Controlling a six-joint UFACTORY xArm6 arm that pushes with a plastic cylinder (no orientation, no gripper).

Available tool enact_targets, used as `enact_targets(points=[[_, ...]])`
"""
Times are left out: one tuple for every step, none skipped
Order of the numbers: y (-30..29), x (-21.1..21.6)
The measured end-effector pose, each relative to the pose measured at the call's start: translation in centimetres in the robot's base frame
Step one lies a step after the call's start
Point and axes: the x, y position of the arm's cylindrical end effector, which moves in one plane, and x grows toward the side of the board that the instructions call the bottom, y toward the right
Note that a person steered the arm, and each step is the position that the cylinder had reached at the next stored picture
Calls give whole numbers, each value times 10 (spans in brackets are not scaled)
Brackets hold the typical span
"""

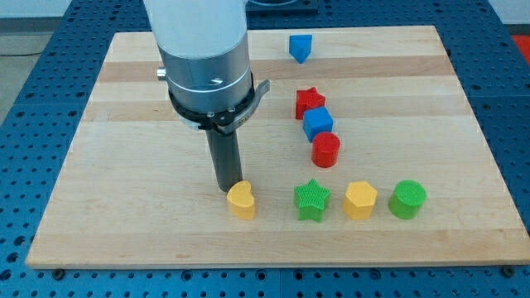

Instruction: Move yellow heart to the bottom centre of the board

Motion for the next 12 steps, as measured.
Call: enact_targets(points=[[-15, -3], [-43, -6], [-48, 6], [-43, 22], [-32, 29], [-19, 29], [-7, 29], [7, 29], [13, 29], [11, 29], [8, 22], [8, 13]])
